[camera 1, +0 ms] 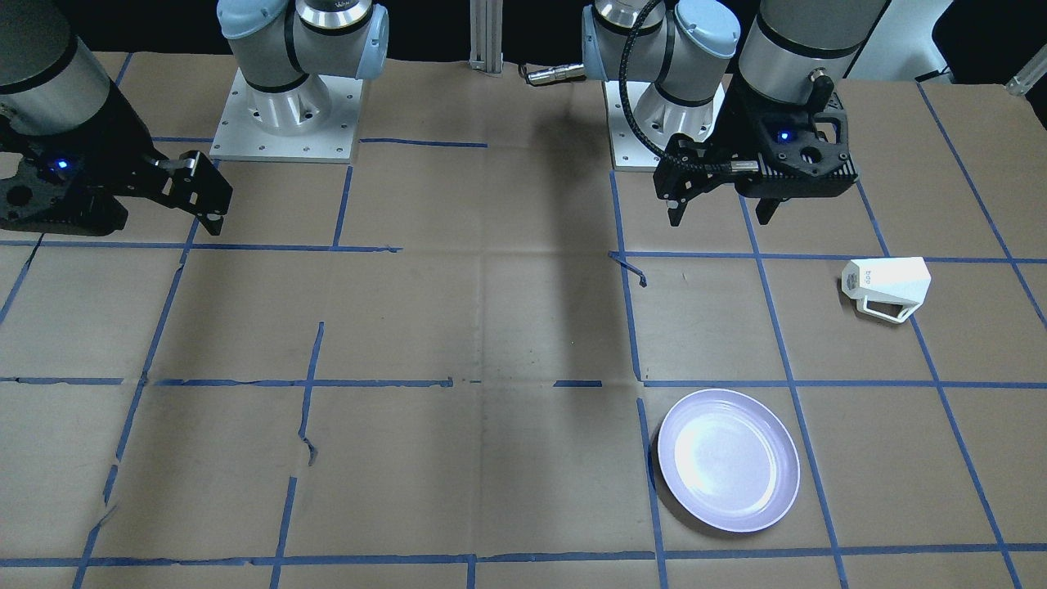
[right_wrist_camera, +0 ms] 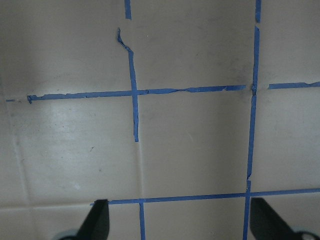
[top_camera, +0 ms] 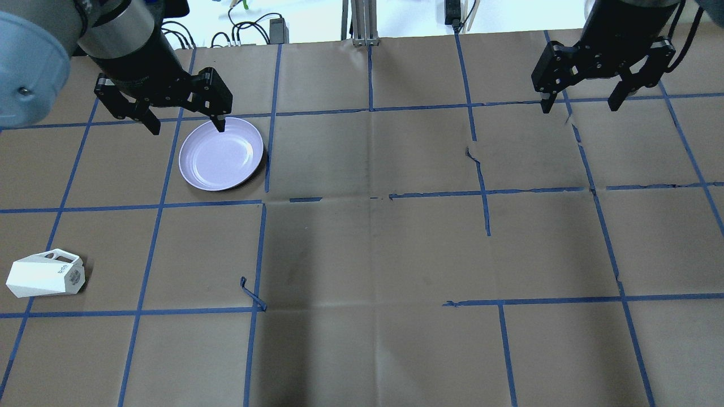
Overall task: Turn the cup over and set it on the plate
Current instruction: 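Raise the left gripper away from the plate and swing toward the mug, then lower the left gripper down to the white mug lying on its side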
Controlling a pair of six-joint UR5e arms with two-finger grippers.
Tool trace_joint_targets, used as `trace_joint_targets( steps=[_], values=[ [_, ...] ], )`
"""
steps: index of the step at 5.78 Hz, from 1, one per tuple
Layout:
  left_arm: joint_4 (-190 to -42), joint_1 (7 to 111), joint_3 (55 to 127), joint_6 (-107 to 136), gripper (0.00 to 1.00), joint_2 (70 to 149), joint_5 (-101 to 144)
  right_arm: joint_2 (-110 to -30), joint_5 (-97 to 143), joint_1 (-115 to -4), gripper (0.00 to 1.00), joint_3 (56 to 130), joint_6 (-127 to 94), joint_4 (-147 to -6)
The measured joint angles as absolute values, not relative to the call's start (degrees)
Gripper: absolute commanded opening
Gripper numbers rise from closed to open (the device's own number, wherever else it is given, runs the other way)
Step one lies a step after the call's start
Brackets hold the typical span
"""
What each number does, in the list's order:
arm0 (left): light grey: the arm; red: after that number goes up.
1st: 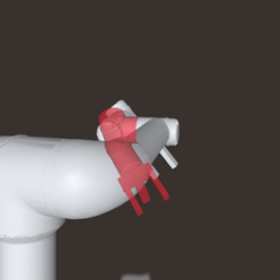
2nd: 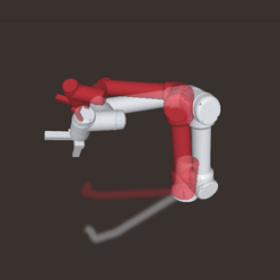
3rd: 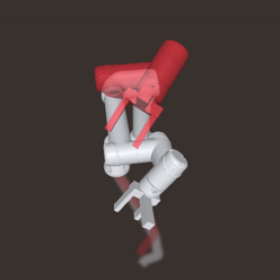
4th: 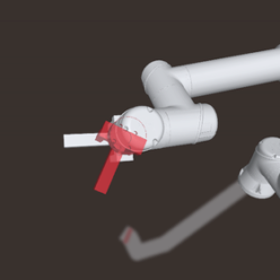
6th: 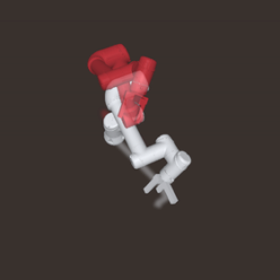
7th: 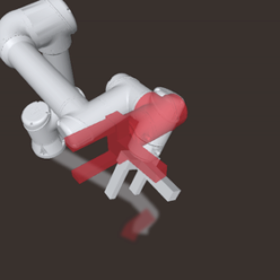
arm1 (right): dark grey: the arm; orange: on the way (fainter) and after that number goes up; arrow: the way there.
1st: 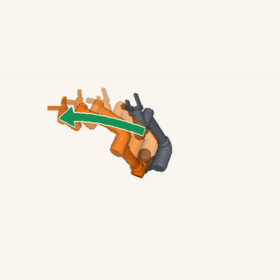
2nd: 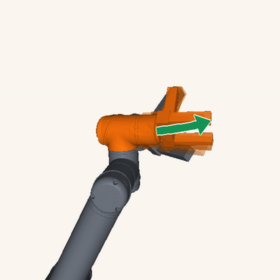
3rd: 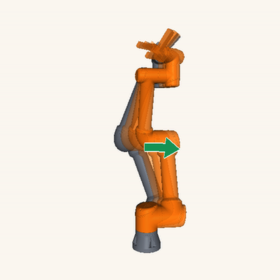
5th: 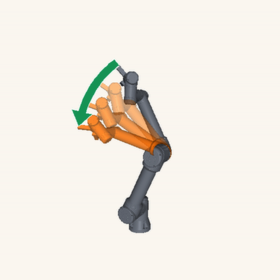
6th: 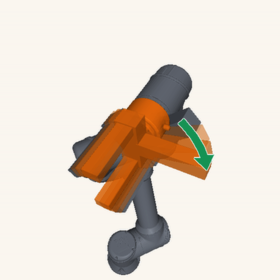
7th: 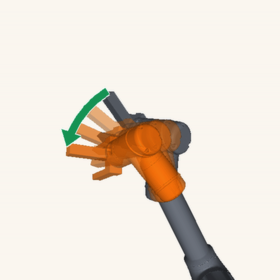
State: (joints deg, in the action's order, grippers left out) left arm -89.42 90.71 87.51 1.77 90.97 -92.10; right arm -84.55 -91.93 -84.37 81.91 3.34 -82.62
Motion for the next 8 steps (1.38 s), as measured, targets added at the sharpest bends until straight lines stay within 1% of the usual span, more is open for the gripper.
trace_joint_targets(
  steps=[2, 5, 8],
  values=[
    [-88.3, 88.4, 88.5, 0.2, 0.98, 90.6, -92.1, -84.6, -91.9, -84.4, 1.0, 81.9, 3.3, -82.6],
    [-89.2, 72.5, 89.0, -19.7, 0.98, 89.3, -91.9, -84.6, -91.9, -84.4, 1.0, 81.9, 3.3, -82.6],
    [-91.2, 56.0, 89.0, -39.1, 0.98, 91.0, -91.4, -84.6, -91.9, -84.4, 1.0, 81.9, 3.3, -82.6]
  ],
)
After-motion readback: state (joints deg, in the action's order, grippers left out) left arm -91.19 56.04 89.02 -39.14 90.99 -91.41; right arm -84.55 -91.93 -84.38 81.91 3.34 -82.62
